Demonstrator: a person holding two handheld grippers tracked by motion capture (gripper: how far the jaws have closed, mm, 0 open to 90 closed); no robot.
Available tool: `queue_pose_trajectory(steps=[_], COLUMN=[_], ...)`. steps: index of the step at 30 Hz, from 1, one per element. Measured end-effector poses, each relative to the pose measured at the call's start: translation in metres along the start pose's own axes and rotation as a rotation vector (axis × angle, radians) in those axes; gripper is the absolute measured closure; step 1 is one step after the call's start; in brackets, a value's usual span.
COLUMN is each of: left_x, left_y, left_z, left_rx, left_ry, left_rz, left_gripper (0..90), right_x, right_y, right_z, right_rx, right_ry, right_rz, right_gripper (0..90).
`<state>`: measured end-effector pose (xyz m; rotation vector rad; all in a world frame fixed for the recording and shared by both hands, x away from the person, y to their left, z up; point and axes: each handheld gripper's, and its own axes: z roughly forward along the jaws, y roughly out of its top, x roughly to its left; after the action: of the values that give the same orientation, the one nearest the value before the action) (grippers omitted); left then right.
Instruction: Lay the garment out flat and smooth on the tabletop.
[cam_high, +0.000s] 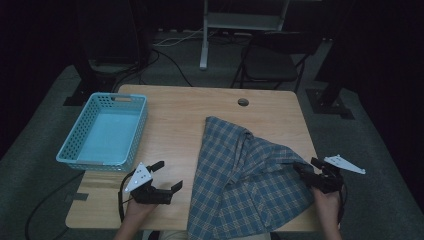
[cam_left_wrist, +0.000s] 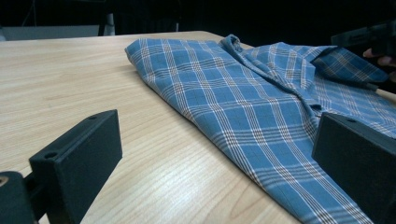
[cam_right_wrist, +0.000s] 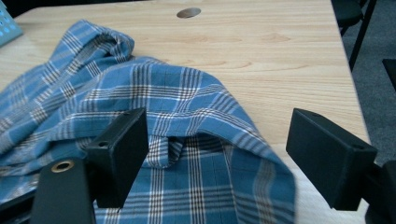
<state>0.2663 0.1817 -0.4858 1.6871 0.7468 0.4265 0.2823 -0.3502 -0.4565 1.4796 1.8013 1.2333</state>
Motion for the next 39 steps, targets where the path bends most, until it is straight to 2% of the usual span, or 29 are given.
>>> queue_pose_trajectory(steps=[2,5,7,10,12,13,14,16,19,23,25,26,29,35,37,39], left_x=[0.0,-0.001,-0.003,-0.008,-0.011,-0.013,-0.015,-0.019,-0.027,-0.033,-0.035,-0.036,-0.043,-0.062,-0.066,-0.067], left_y=[0.004,0.015,0.023,0.036,0.045,0.048,0.051,0.056,0.062,0.068,0.07,0.071,0.074,0.075,0.073,0.071], left_z=[0.003,0.011,0.019,0.034,0.046,0.053,0.059,0.07,0.087,0.106,0.115,0.12,0.135,0.167,0.176,0.182], left_rx=[-0.006,-0.007,0.0,0.018,0.051,0.074,0.087,0.107,0.145,0.171,0.181,0.194,0.215,0.303,0.333,0.345], left_ry=[-0.006,-0.033,-0.033,-0.055,-0.06,-0.072,-0.064,-0.086,-0.11,-0.156,-0.162,-0.18,-0.2,-0.212,-0.22,-0.203], left_rz=[-0.01,-0.022,-0.016,0.005,0.009,0.019,0.034,0.049,0.07,0.076,0.065,0.061,0.056,0.062,0.059,0.054], left_gripper=[2.3,2.7,2.7,2.8,2.8,3.0,4.1,4.2,4.8,6.3,8.0,8.2,15.1,15.6,18.6,18.8], right_x=[-0.001,-0.007,-0.011,-0.016,-0.016,-0.016,-0.016,-0.015,-0.014,-0.015,-0.015,-0.015,-0.015,-0.017,-0.017,-0.017], right_y=[-0.005,-0.013,-0.019,-0.028,-0.028,-0.028,-0.029,-0.029,-0.029,-0.03,-0.03,-0.031,-0.031,-0.031,-0.031,-0.031], right_z=[0.006,0.011,0.013,0.015,0.014,0.013,0.014,0.015,0.015,0.014,0.013,0.013,0.013,0.013,0.013,0.013], right_rx=[0.0,0.008,-0.001,-0.018,-0.03,-0.036,-0.026,-0.008,-0.015,-0.024,-0.027,-0.027,-0.025,-0.025,-0.024,-0.024], right_ry=[-0.033,-0.051,-0.036,-0.032,-0.029,-0.031,-0.031,-0.028,-0.034,-0.031,-0.033,-0.035,-0.032,-0.027,-0.028,-0.028], right_rz=[-0.023,-0.016,0.002,0.013,0.018,0.012,0.011,0.009,-0.003,0.008,0.008,0.009,0.014,0.034,0.032,0.031], right_gripper=[20.2,20.3,20.3,20.3,20.3,20.3,20.3,20.3,20.3,20.4,20.4,20.4,20.4,20.5,20.5,20.5])
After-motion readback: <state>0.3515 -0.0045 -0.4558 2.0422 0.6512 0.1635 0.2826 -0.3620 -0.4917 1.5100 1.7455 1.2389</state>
